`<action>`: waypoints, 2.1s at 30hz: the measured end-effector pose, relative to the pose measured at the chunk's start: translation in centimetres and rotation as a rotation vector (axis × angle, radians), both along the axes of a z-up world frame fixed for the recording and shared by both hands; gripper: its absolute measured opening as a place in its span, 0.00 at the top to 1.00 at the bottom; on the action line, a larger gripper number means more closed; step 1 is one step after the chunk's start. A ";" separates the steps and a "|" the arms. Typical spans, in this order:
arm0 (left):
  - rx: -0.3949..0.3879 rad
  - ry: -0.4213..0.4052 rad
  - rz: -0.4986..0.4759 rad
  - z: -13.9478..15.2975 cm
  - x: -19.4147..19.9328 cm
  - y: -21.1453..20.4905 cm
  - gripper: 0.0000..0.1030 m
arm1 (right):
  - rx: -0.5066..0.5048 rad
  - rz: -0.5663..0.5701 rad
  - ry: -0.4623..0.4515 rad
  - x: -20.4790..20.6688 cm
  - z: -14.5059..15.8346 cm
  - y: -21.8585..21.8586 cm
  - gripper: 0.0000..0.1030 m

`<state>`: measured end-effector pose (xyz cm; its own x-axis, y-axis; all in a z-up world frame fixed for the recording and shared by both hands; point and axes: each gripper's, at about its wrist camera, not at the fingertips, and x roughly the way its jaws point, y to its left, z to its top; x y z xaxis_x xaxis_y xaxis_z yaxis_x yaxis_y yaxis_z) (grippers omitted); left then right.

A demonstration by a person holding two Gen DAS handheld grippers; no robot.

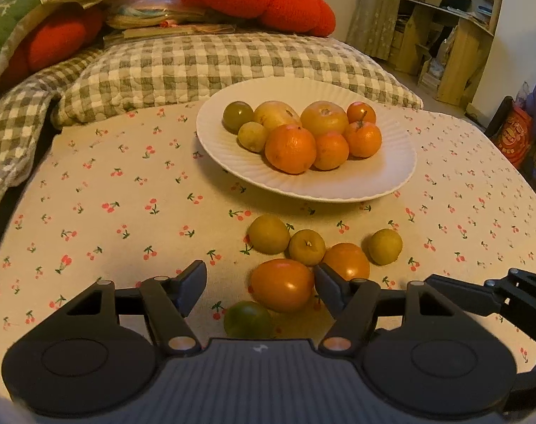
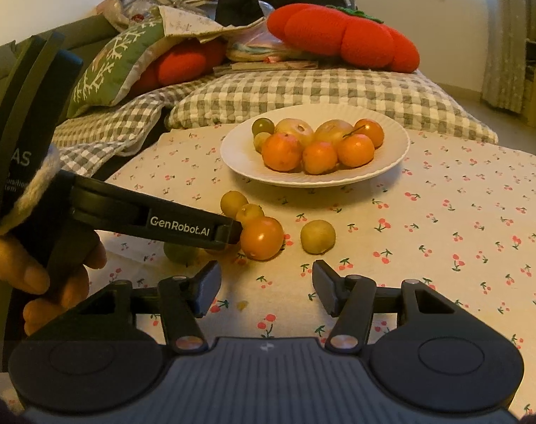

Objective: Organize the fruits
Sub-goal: 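Move both open grippers back to the remaining fruits on the sheet, then grasp a large orange-red fruit with the left gripper while the right gripper grasps an orange fruit, then carry both orange fruits over the white plate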

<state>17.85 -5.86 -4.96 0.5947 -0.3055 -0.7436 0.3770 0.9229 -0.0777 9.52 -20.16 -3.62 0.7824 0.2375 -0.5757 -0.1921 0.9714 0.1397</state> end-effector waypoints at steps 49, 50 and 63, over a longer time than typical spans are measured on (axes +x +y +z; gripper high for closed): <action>-0.177 0.033 0.057 1.5 1.2 2.0 0.66 | -0.197 -0.004 -0.062 2.1 1.1 2.8 0.71; -0.177 0.030 0.055 1.6 1.1 2.0 0.66 | -0.199 -0.003 -0.067 2.0 1.2 2.9 0.71; -0.191 -0.006 0.039 3.1 1.3 1.6 0.66 | -0.161 0.002 -0.119 2.0 2.4 2.4 0.71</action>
